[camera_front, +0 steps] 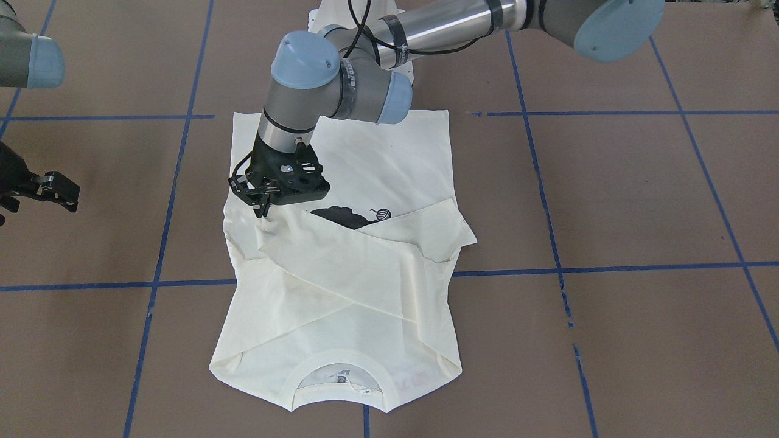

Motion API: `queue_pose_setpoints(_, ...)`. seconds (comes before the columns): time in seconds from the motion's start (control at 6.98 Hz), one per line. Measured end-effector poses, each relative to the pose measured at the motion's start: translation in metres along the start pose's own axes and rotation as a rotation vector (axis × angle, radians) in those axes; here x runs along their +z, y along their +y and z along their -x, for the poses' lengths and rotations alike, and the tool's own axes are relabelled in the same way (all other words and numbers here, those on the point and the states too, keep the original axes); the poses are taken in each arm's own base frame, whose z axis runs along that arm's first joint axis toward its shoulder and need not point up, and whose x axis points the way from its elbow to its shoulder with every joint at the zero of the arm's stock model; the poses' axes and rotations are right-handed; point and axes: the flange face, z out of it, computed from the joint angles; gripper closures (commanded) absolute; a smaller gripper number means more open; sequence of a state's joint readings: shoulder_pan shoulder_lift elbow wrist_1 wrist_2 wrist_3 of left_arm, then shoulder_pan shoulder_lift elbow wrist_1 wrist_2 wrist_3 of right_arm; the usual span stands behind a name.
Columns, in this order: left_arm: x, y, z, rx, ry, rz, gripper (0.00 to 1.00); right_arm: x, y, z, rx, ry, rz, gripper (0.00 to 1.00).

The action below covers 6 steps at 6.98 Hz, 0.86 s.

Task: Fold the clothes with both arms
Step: 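Carry the sleeve with the left gripper across the shirt body, then release the sleeve with the left gripper while the right gripper moves to the hem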

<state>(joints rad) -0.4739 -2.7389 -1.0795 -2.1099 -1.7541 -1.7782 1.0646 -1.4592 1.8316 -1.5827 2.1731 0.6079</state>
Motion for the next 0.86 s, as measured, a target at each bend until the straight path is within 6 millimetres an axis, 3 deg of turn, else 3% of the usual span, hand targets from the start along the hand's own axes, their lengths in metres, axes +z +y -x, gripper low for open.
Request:
queue_pose_setpoints(0.14, 0.008, 0.015, -0.005, -0.004, 0.021, -0.003, 0.00, -0.001, -0.001, 0.002, 0.000, -0.003, -0.001, 0.00)
queue_pose_setpoints(0.43, 0.014, 0.028, -0.001, 0.061, 0.040, 0.000, 0.00, -0.003, -0.008, 0.010, 0.003, -0.018, -0.001, 0.00)
queue_pose_setpoints(0.86, 0.006, 0.010, 0.025, 0.178, 0.026, -0.012, 0.00, -0.010, -0.015, 0.032, 0.015, -0.064, -0.007, 0.00)
